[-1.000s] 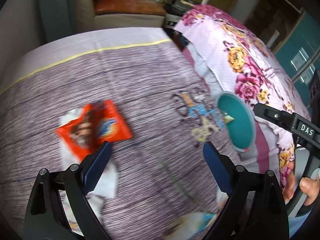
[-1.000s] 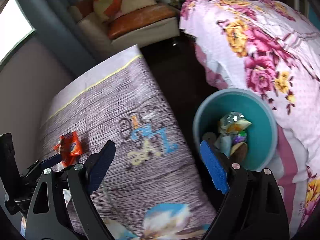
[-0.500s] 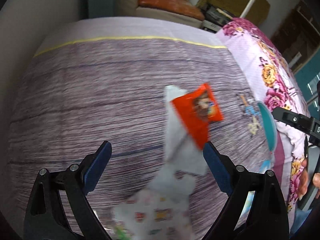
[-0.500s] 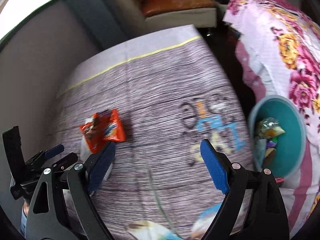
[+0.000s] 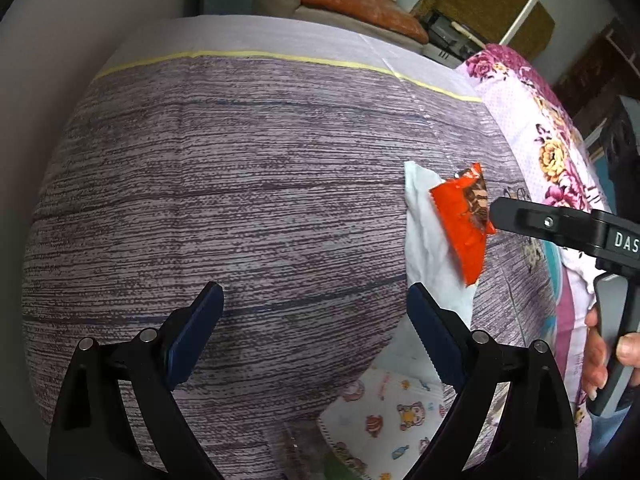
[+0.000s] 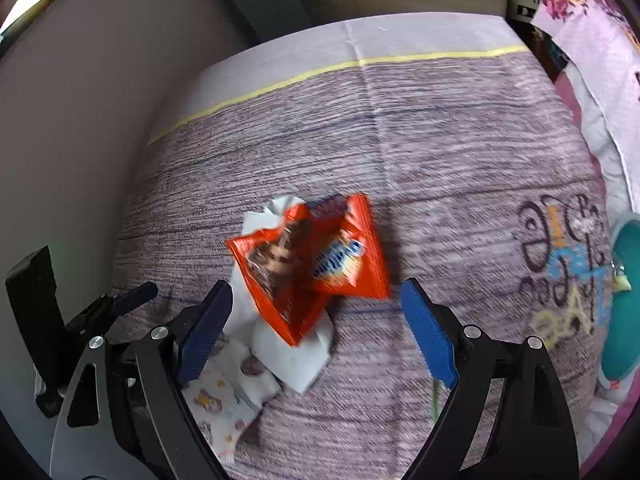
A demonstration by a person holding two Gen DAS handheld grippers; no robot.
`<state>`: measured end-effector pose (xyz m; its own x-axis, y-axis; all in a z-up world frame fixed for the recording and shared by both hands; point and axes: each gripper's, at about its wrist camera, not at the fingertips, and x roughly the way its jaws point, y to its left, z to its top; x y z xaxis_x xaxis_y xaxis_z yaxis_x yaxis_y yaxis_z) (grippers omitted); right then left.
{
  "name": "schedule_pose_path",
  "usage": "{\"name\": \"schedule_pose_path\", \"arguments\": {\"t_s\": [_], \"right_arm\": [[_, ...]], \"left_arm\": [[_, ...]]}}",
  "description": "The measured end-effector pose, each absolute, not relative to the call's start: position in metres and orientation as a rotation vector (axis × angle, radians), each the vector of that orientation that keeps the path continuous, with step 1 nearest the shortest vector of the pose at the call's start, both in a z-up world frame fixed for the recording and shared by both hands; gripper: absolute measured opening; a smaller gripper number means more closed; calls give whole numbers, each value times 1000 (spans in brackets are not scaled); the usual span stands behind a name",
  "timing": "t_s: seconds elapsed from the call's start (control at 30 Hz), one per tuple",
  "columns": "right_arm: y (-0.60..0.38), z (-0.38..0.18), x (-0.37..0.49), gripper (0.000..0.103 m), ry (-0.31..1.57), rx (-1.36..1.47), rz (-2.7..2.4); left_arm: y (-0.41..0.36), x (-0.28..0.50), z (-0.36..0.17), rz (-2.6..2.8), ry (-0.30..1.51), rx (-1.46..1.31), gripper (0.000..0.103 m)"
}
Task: Collect trash
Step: 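Grasp the orange Ovaltine wrapper with the right tool while the left tool grasps the white tissue, then carry the Ovaltine wrapper and tissue over the teal bin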
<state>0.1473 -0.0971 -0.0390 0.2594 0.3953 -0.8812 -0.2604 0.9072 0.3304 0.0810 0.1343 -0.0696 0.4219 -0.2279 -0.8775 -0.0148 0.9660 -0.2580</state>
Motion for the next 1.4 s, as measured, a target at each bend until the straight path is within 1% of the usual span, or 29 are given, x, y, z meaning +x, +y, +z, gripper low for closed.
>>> {"name": "schedule_pose_path", "arguments": {"t_s": [0.2, 0.27, 0.3, 0.33, 0.37, 0.4, 0.43, 0.47, 0.8, 1.03, 1.1, 1.17, 1.2, 1.23, 1.27, 1.3, 1.37, 1.4], "right_arm": [[-84, -44, 152, 83, 1226, 101, 444], [-78, -49, 154, 80, 1233, 86, 453], [-74, -51, 158, 73, 1236, 85, 456], [-71, -55, 159, 63, 1245, 84, 466], [-68, -58, 160, 57, 1251, 93, 483], [-65, -59, 162, 45, 1250, 94, 486], [-64, -60, 163, 27, 1248, 93, 484], [-66, -62, 162, 20, 1244, 95, 484], [-115, -41, 152, 20, 1162, 169, 444], [-155, -42, 148, 20, 1153, 228, 390], [-166, -42, 147, 20, 1153, 244, 383], [-178, -44, 147, 20, 1151, 264, 372], [-185, -44, 147, 20, 1149, 273, 366], [-191, -42, 145, 20, 1149, 277, 366], [-200, -42, 142, 20, 1146, 286, 364], [-205, -43, 142, 20, 1145, 292, 362], [-215, -45, 140, 20, 1141, 310, 358], [-221, -46, 139, 20, 1136, 317, 355]], "left_arm": [[145, 81, -73, -131, 1131, -265, 93], [147, 80, -74, -131, 1135, -277, 93], [147, 80, -75, -132, 1137, -282, 93], [147, 80, -76, -133, 1140, -284, 93], [147, 80, -77, -135, 1143, -285, 93], [146, 79, -77, -137, 1146, -285, 93], [145, 79, -78, -141, 1149, -283, 93], [143, 78, -77, -144, 1151, -280, 93], [102, 93, -65, -228, 1143, -202, 93], [53, 119, -75, -259, 1188, -78, 93], [40, 123, -76, -256, 1185, -44, 86], [30, 126, -78, -264, 1192, -33, 69], [25, 127, -79, -263, 1194, -22, 64], [21, 128, -81, -259, 1199, -12, 52], [18, 129, -82, -258, 1207, -3, 46], [14, 130, -83, -249, 1207, 13, 45], [8, 128, -84, -238, 1195, 50, 26], [6, 128, -84, -232, 1189, 59, 20]]}}
